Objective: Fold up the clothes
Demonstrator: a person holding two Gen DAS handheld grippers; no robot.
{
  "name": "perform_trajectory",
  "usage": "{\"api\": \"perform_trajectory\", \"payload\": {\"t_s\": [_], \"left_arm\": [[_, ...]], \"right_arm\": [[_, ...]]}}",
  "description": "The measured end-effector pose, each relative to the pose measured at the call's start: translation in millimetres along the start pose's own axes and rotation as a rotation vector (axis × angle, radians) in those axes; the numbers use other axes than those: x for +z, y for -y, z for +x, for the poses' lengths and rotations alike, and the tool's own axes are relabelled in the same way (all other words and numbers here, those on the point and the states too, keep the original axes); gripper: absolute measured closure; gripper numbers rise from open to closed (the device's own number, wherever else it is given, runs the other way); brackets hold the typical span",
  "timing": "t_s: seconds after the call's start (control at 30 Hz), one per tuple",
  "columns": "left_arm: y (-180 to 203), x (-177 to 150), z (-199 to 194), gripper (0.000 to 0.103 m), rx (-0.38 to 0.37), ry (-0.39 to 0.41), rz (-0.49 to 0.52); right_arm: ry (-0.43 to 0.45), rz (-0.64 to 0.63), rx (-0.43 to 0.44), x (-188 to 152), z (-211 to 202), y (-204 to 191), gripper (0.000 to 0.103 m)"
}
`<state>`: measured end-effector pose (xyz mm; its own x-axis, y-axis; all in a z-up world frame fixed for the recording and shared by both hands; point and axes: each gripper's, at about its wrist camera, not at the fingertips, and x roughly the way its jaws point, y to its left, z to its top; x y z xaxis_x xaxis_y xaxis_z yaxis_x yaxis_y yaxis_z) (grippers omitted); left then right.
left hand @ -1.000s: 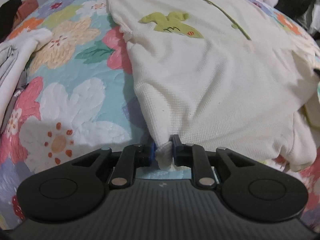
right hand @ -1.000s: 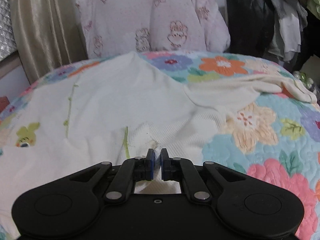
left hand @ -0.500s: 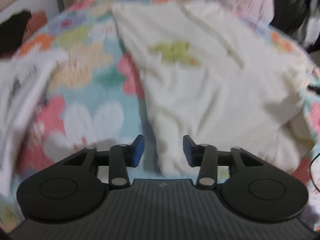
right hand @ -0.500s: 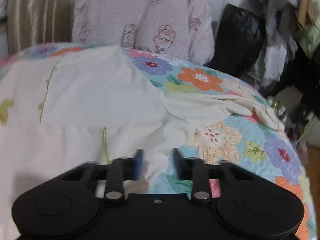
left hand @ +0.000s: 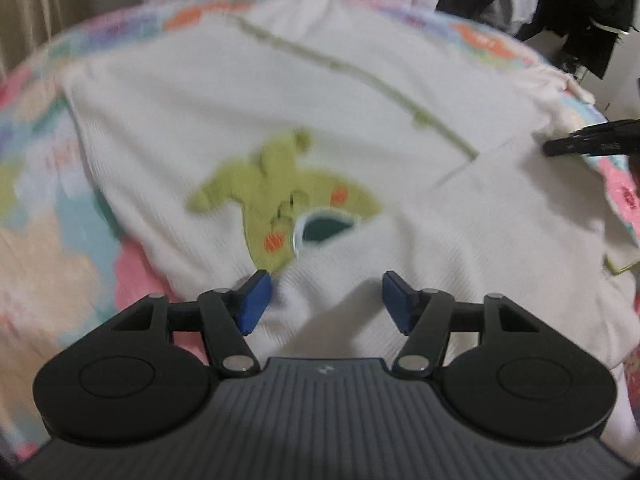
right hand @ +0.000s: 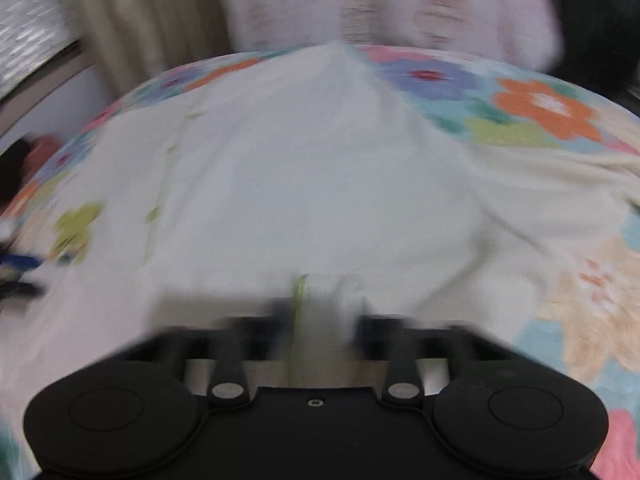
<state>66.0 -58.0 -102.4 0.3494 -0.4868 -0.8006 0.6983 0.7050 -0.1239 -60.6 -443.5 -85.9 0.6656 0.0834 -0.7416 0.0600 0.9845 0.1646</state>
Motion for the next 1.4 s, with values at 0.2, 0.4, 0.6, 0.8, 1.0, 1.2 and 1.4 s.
{"api": "perform_trajectory", "payload": {"t_s": [0.2,0.4,0.6,0.8,1.0,1.2,1.4], "left_arm": [[1,0,-20,0.101,0.106,0.037,-0.099],[-5,-2,-58,0.101,0.236,0.142,-0.23],[-30,-14,-33,0.097,0.464,0.077,-0.257],[-47,-21,-69,0.065,0.264,0.154,-0.4],[-33,-17,-49,0.052,0.201,0.072,-0.359],[-29,-26,-25,0.055,0.316,0.006,-0.281],[-6,-19,-53,0.051,0.327,0.087,-0.197]], "right_arm": [[0.153,-0.068,-0.03,0,-15,-17,0.097],[0.273,-0.114,-0.009,32,-37,-23,0.097],[0.155,-0.1,-0.094,58,14,-28,0.091],[0.09,-0.063,-0.244,59,38,-36,0.053],[0.09,-0.109,-0.218,37,12,-41,0.05],[-0.002,-0.201,-0.363,9,30,-32,0.051],[0.109,0.019,-0.331,5,-2,5,0.048]]}}
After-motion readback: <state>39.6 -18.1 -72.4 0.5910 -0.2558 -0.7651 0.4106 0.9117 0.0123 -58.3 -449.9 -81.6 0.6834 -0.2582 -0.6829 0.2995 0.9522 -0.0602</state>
